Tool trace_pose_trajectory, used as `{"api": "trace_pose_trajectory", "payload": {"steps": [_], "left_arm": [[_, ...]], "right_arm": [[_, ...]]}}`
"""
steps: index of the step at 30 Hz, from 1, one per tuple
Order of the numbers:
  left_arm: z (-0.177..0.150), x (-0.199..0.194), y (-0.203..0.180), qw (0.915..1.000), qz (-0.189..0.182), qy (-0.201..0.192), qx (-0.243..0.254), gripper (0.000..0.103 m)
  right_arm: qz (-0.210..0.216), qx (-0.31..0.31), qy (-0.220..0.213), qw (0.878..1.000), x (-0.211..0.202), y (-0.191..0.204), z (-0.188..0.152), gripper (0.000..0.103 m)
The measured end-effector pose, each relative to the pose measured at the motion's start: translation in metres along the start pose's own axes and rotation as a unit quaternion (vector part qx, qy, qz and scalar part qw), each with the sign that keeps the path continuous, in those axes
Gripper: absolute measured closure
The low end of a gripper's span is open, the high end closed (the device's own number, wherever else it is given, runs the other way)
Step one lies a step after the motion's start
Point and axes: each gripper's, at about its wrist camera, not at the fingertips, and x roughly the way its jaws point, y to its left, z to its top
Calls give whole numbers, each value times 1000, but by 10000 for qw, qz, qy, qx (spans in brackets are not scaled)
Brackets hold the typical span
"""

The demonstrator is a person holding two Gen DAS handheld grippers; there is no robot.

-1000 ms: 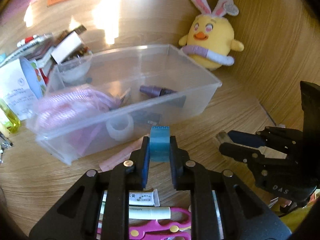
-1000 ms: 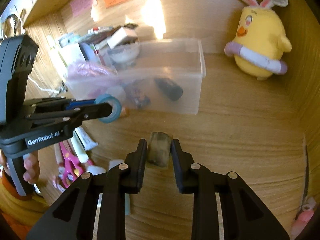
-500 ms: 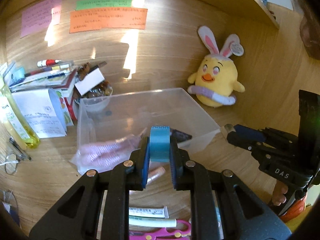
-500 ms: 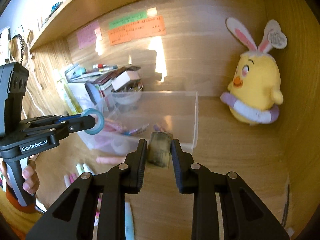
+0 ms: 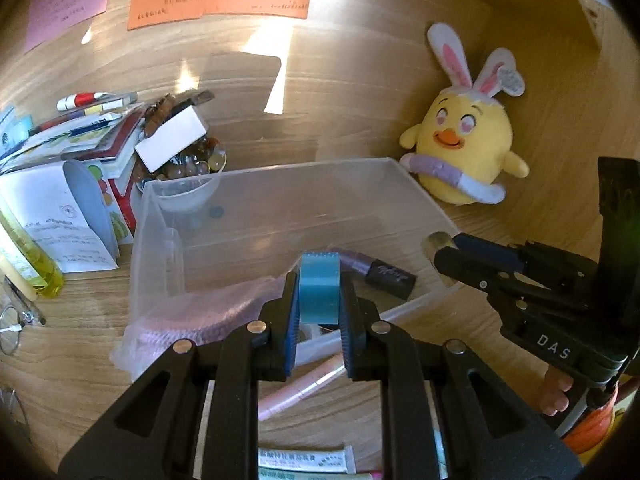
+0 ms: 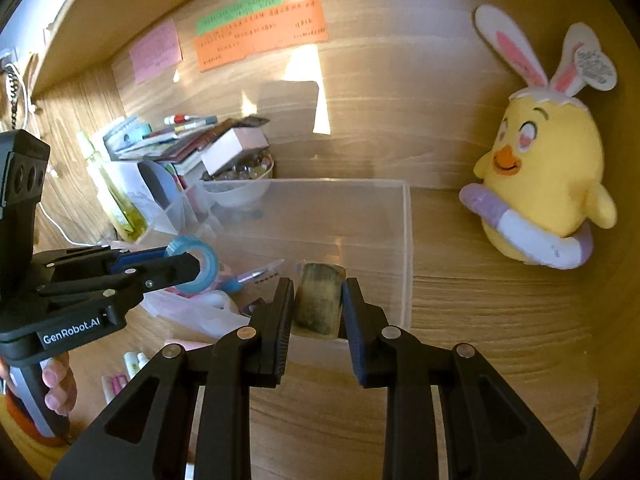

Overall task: Organize objects
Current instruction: 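Lower both items into the clear box and open both tools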

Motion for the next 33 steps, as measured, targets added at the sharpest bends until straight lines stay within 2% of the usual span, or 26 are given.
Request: {"api": "trace_pose_trajectory", "payload": {"steps": [5, 10, 14, 15, 17, 19, 26, 31, 33], "left_arm": [[0, 11, -4, 9997, 194, 29, 173, 86], [-2, 14, -10, 9987, 334, 17, 376, 84], [-2, 13, -11, 9988, 274, 50, 394, 73], [-3, 12, -12, 9989, 238, 50, 392, 68], [-4, 8, -13, 9990, 207, 26, 396, 60], [-5, 3, -15, 9989, 215, -40, 417, 49], [-10, -29, -17, 9980, 336, -362, 405, 29], [-16, -50, -12, 9967, 477, -574, 308, 9], [-19, -59, -9, 9963, 519, -622, 274, 7]], "right_arm": [[-15, -46, 127, 9999, 12, 0, 3, 89], [-39, -134, 273, 9995, 20, 2, 1, 89], [-107, -224, 240, 9994, 14, 5, 0, 89], [-108, -247, 232, 9994, 12, 6, 0, 88], [-99, -280, 229, 9993, 8, 8, -1, 82], [-143, -313, 190, 9992, 4, 10, -2, 72], [-311, -379, 92, 9988, -9, 14, -8, 60], [-386, -432, 24, 9983, -19, 17, -12, 46], [-393, -457, 6, 9982, -23, 19, -15, 40]]}}
